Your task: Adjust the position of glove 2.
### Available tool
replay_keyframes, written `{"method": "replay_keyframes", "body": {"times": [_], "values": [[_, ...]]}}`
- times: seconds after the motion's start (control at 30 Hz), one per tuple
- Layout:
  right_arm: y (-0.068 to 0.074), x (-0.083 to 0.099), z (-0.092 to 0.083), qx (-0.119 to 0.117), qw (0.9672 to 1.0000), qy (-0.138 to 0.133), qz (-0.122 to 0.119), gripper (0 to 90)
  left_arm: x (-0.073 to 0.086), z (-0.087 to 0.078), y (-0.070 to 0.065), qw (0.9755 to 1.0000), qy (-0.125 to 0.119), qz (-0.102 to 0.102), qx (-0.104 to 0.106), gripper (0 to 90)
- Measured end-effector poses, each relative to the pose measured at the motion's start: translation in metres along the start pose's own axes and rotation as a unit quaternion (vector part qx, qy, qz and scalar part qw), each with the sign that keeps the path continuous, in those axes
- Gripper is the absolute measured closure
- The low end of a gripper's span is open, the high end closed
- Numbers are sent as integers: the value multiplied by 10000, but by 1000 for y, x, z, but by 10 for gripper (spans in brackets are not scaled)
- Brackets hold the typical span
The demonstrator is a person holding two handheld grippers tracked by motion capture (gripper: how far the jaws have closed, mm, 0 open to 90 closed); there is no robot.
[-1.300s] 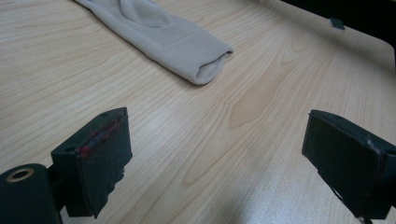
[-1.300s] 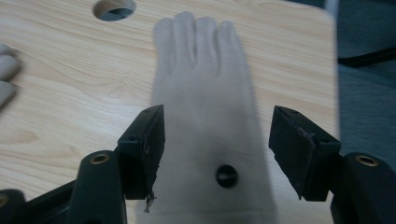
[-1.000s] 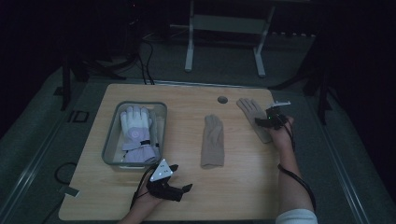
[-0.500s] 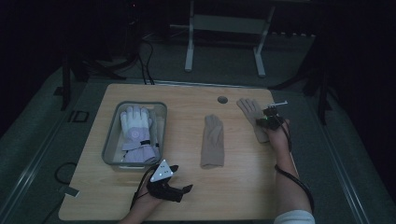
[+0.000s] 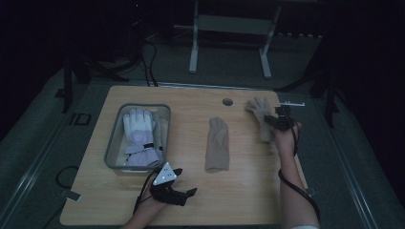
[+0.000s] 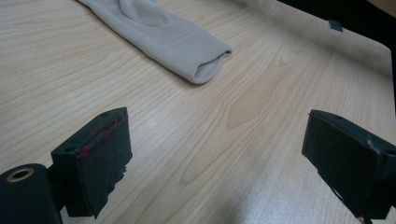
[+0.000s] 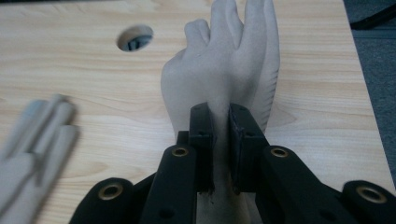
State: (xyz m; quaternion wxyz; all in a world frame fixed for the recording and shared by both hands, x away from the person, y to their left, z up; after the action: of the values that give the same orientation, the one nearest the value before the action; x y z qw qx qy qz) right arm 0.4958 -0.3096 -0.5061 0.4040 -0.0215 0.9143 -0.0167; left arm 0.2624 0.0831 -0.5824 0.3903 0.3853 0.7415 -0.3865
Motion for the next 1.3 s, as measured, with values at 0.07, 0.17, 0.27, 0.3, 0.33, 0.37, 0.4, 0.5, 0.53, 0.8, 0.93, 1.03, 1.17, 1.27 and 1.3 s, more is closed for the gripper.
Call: {"method": "replay_keyframes", "body": {"times": [0.07,0.17,0.27,0.3,0.33,0.37,0.4,0.5,0.53,0.8,0.93,1.03,1.17,1.27,1.3], "values": [[2,1,-10,10,10000,-68,49,812,0,0,0,10000,-13,-7,10,86],[5,5,-24,26,9998,-129,152,812,0,0,-1,10000,-15,14,15,86],[6,11,-35,162,9995,-182,180,812,-1,1,-2,10000,2,39,39,85],[7,13,-38,105,9995,-213,212,811,-1,1,-2,10000,-7,48,41,86],[6,15,-41,60,9993,-231,277,810,-1,1,-2,10000,-7,61,42,86],[6,19,-45,26,9990,-263,362,810,-1,1,-2,10000,10,70,42,86],[6,22,-48,15,9988,-280,405,810,-1,1,-2,10000,15,72,43,86],[6,33,-56,28,9986,-270,454,810,-1,2,-2,9999,32,95,44,86],[6,36,-59,59,9986,-272,440,810,-1,2,-2,9999,26,97,48,86],[-1,53,-80,285,9969,-310,666,810,-2,3,-5,9999,29,132,80,86],[-2,61,-88,316,9960,-317,768,809,-2,3,-6,9999,33,137,67,86],[-2,72,-89,308,9963,-270,755,808,-2,3,-6,9999,25,126,74,86],[0,87,-79,390,9969,-90,677,805,-2,3,-7,9999,19,121,75,86],[1,99,-70,430,9970,83,633,797,-2,3,-7,9999,26,137,83,86],[1,103,-66,455,9970,152,602,794,-2,3,-8,9999,40,138,81,86]]}}
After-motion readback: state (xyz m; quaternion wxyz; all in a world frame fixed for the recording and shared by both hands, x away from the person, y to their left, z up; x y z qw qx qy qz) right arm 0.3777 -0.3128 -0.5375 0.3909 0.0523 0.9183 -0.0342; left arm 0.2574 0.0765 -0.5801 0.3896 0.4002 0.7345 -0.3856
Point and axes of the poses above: each handheld gripper's, and its own axes: z roughly forward along the jaws, x roughly out of its underside, y roughly to its left, the point moved 2 cm from there along z, roughly forward along the jaws, and after that the axes turned 14 degrees about x, right-handed, at the moved point
